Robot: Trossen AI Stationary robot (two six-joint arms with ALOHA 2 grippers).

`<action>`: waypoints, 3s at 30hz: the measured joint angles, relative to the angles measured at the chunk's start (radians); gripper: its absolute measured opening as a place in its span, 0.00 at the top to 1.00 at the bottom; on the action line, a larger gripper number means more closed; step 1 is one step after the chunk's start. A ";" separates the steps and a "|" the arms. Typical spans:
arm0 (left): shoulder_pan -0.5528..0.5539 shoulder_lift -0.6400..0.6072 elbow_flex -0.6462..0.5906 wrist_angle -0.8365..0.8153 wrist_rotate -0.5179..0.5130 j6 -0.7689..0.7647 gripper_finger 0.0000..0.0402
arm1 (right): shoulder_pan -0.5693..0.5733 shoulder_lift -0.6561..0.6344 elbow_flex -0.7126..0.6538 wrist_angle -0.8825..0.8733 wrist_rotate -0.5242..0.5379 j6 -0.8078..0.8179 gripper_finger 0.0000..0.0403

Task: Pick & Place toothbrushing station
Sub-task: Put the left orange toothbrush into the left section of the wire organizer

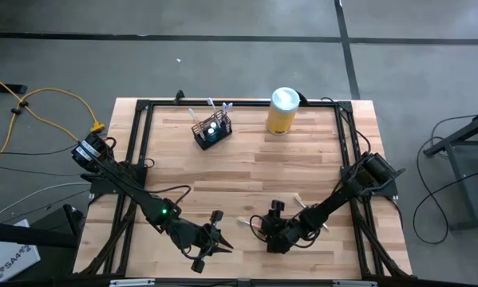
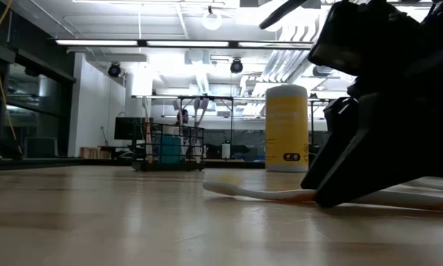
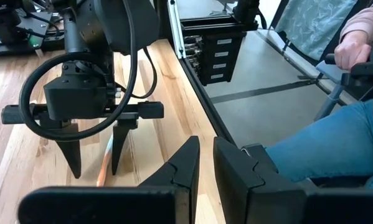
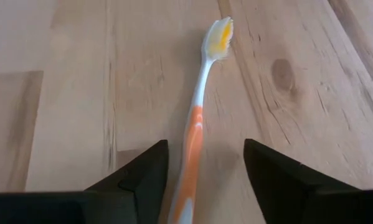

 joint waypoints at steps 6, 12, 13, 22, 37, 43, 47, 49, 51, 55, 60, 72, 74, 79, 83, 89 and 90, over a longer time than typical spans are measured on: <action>0.000 0.000 0.000 0.000 0.000 -0.003 0.89 | -0.001 0.000 0.000 0.000 -0.012 0.000 0.62; 0.000 0.000 0.000 0.000 -0.002 -0.004 0.89 | -0.001 0.000 0.000 0.000 -0.032 0.000 0.72; 0.000 0.000 0.000 0.000 -0.002 -0.003 0.89 | -0.001 0.000 0.000 0.000 -0.038 0.000 0.74; 0.000 0.000 0.000 0.000 -0.002 -0.008 0.89 | -0.001 0.000 0.000 -0.006 -0.046 0.022 0.83; 0.000 0.000 0.000 0.001 -0.001 -0.011 0.89 | -0.004 -0.001 -0.001 -0.003 -0.106 0.018 0.91; 0.000 0.000 0.000 0.000 0.001 -0.011 0.89 | -0.033 -0.002 -0.001 -0.006 -0.169 0.014 0.88; 0.000 0.000 0.000 0.000 0.001 -0.011 0.89 | -0.061 -0.003 -0.001 -0.021 -0.228 0.008 0.86; 0.000 0.000 0.000 0.000 0.001 -0.011 0.89 | -0.069 -0.003 -0.001 -0.024 -0.244 -0.010 0.86; 0.000 0.000 0.000 0.000 0.001 -0.011 0.89 | -0.074 -0.003 -0.001 -0.025 -0.255 -0.020 0.86; 0.000 0.000 0.000 0.000 0.001 -0.011 0.89 | -0.077 -0.003 -0.001 -0.026 -0.259 -0.031 0.86; 0.000 0.000 0.000 0.000 0.001 -0.011 0.89 | -0.077 -0.003 0.000 -0.046 -0.247 -0.032 0.87; 0.000 0.000 0.001 0.000 0.000 -0.027 0.89 | -0.077 -0.003 0.000 -0.061 -0.227 -0.034 0.94; 0.000 0.000 0.000 0.000 0.000 -0.028 0.89 | -0.077 -0.003 -0.001 -0.060 -0.226 -0.030 0.95; 0.000 0.000 0.001 0.000 0.000 -0.030 0.89 | -0.077 -0.003 -0.003 -0.044 -0.227 -0.030 0.97; 0.000 0.000 0.001 0.000 0.000 -0.030 0.89 | -0.077 -0.002 -0.003 -0.030 -0.227 -0.030 0.98; 0.000 0.000 0.001 0.000 -0.003 -0.030 0.89 | -0.077 -0.002 -0.003 -0.013 -0.221 -0.030 0.98; 0.000 0.000 0.001 0.000 -0.003 -0.030 0.89 | -0.077 -0.002 -0.003 -0.010 -0.221 -0.030 0.98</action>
